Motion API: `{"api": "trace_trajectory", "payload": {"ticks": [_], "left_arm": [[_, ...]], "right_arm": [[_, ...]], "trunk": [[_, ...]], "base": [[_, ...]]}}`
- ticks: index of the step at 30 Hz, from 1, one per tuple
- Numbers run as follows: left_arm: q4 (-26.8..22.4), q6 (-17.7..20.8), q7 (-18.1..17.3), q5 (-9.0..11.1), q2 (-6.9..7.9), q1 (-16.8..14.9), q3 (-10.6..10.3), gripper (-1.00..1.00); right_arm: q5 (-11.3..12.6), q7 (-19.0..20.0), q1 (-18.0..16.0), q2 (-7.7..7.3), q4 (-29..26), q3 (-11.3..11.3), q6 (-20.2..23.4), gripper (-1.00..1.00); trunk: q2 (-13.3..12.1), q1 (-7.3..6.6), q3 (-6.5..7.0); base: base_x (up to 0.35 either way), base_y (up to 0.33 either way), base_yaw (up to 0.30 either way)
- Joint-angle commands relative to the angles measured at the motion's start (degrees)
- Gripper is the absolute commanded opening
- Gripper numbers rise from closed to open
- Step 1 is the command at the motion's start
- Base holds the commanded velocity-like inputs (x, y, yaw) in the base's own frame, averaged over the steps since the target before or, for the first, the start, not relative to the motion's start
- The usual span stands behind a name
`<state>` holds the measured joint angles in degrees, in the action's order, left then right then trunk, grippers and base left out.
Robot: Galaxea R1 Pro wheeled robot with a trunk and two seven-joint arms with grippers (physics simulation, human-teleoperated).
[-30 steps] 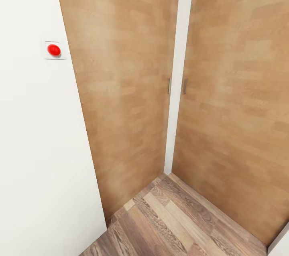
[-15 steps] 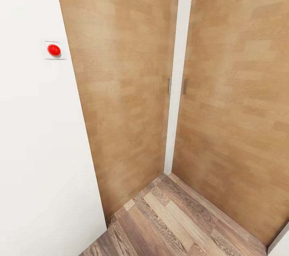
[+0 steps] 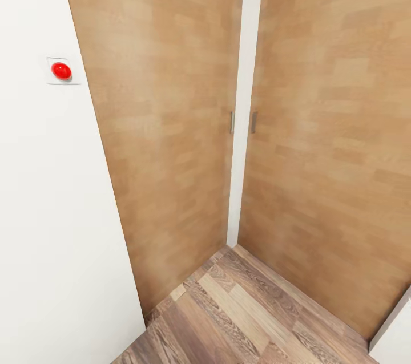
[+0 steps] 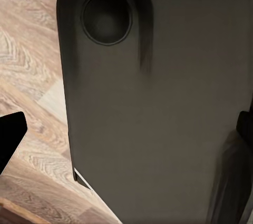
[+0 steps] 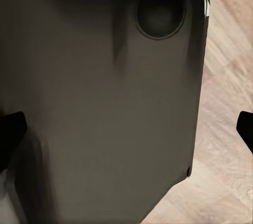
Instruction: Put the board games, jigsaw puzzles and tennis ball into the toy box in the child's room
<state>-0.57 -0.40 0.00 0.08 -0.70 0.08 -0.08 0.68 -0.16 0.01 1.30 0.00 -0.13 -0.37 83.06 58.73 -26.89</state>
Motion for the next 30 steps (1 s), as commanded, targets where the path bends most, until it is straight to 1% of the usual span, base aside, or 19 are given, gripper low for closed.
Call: {"api": "trace_trajectory", "payload": {"ticks": [1,11,20,30], "left_arm": [[0.0,0.0,0.0,0.0,0.00,0.0,0.0,1.00],[0.0,0.0,0.0,0.0,0.00,0.0,0.0,1.00],[0.0,0.0,0.0,0.0,0.00,0.0,0.0,1.00],[0.0,0.0,0.0,0.0,0.00,0.0,0.0,1.00]], "right_arm": [[0.1,0.0,0.0,0.11,0.0,0.0,0.0,1.00],[0.1,0.0,0.0,0.14,0.0,-0.2,0.2,1.00],[0.0,0.0,0.0,0.61,0.0,-0.2,0.2,1.00],[0.1,0.0,0.0,0.45,0.0,-0.3,0.1,1.00]], "trunk": [[0.0,0.00,-0.04],[0.0,0.00,-0.04],[0.0,0.00,-0.04],[0.0,0.00,-0.04]], "base": [[0.000,0.000,-0.248],[0.000,0.000,-0.257],[0.000,0.000,-0.261],[0.000,0.000,-0.261]]}}
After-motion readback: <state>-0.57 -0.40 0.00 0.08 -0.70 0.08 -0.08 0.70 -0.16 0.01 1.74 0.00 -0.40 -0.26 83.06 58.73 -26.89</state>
